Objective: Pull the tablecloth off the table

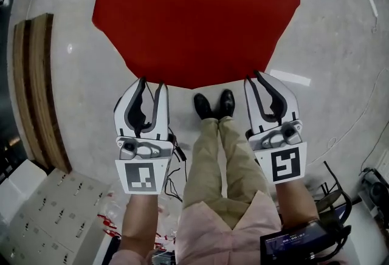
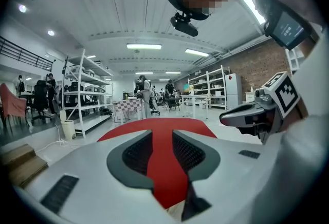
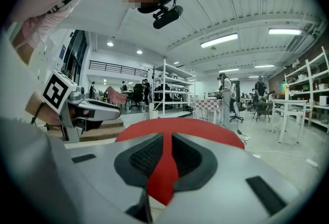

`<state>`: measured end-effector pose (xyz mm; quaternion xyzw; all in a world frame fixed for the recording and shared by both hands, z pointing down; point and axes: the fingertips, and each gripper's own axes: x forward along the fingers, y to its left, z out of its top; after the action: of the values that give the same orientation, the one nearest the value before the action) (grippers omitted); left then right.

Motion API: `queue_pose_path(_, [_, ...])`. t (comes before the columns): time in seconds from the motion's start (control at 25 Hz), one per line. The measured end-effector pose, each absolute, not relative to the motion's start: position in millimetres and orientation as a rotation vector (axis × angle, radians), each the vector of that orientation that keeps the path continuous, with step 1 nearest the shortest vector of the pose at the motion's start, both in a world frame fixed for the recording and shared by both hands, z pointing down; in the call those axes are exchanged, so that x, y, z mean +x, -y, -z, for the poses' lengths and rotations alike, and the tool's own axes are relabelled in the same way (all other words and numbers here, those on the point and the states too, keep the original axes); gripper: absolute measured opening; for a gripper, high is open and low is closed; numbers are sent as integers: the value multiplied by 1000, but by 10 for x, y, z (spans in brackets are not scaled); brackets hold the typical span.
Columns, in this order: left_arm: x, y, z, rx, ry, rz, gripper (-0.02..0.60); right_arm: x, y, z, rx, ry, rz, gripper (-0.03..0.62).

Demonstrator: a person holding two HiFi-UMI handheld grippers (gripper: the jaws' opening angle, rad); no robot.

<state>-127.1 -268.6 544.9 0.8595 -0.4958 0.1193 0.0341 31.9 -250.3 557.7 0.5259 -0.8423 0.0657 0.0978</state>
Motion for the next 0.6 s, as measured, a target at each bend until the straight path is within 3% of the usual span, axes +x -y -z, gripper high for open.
queue_pose_path(0.12, [-1249,2643,-5660,2661,1488,-366,131,297,2441,-5775,1528,2487,-190,99])
queue_pose_path(0.36, [-1166,2508,-5945,2716,1393,-389,305,300,2358,-6034,1487,2458,-150,196])
queue_pose_path(0.6, [-1156,2397,-6134,2767,1347,-471,365,274,2218,-6216,1438,2414,-82,235])
